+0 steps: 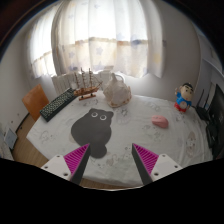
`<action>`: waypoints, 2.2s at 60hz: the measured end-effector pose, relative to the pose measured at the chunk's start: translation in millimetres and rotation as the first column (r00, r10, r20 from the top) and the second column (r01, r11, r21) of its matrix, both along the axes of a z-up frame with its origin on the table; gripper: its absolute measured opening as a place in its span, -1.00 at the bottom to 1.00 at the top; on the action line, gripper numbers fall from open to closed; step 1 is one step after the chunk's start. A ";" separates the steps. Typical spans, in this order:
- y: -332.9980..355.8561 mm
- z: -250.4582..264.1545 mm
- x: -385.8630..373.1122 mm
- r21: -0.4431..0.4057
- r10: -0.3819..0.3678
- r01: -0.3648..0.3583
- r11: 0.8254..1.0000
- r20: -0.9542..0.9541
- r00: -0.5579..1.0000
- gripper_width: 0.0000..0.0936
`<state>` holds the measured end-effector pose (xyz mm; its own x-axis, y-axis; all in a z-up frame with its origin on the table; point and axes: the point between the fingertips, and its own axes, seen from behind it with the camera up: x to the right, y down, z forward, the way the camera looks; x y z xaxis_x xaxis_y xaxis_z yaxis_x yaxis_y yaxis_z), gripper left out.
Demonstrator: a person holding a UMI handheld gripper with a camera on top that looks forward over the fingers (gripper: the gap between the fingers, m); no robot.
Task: Arrange mouse
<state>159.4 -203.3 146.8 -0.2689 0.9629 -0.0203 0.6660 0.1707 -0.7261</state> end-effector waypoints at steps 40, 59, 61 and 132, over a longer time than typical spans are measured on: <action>202.7 -30.2 -71.2 0.039 -0.300 0.305 0.951 -0.101 0.948 0.82; 223.1 -69.6 -139.0 0.012 -0.264 0.270 0.963 -0.173 0.949 0.83; 224.7 -76.8 -145.9 0.015 -0.259 0.266 0.964 -0.175 0.950 0.83; 260.0 -164.0 -339.8 0.001 -0.256 0.257 0.966 -0.104 0.961 0.77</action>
<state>-180.3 56.7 -17.2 -0.0129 0.9999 0.0085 0.6108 0.0146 -0.7916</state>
